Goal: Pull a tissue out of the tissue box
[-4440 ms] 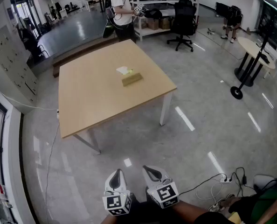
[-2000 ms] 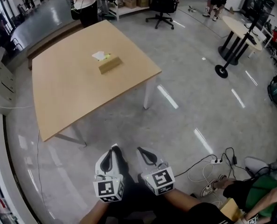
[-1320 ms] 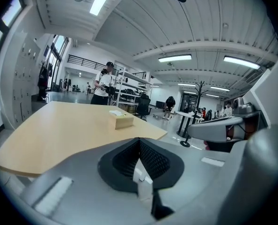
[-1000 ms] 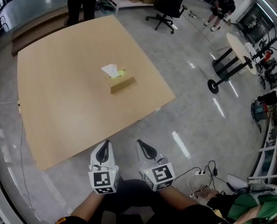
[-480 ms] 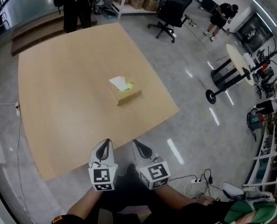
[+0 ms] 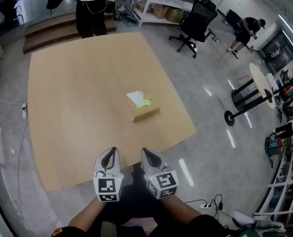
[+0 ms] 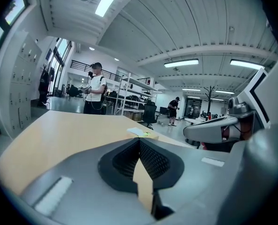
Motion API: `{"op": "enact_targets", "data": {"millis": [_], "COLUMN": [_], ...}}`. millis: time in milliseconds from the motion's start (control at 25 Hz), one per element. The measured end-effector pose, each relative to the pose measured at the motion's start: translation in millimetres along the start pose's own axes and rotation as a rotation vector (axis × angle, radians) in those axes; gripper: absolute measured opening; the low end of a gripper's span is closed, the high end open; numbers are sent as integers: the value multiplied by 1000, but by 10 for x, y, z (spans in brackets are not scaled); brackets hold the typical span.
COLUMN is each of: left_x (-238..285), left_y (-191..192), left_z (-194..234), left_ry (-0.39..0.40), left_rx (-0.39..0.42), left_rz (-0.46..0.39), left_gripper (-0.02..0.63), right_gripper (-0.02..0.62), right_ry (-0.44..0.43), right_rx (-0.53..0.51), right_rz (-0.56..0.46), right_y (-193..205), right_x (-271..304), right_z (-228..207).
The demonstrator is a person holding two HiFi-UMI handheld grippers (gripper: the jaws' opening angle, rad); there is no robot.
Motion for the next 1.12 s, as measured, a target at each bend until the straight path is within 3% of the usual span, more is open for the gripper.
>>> {"op": "enact_targets", "data": {"millis": [600, 960, 1120], "left_x": [764, 1121, 1204], "left_y": [-444, -388, -359], "left_z": [-91, -101, -77], "left_ry": [-140, -265, -323], "left_rx": [-22, -5, -4], "left_rz": [-17, 5, 26], "left_gripper": [18, 18, 18], "right_gripper": [-9, -8, 35], "right_ry": [-84, -192, -225], "right_rx": [-55, -122, -152], "right_rz": [27, 148, 215], "right_y": [-453, -461, -374], "right_x": [630, 1167, 1447], "right_z": [-926, -1356, -1481]}}
Point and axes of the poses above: the fingertips, and each gripper's own axes: x forward along the fingers, z to its left, y out of its underside, the point moved 6 cm from there along -x, backward along the fingers, and after that the axes turned 9 degrees about -y, right-handed, at the moved point
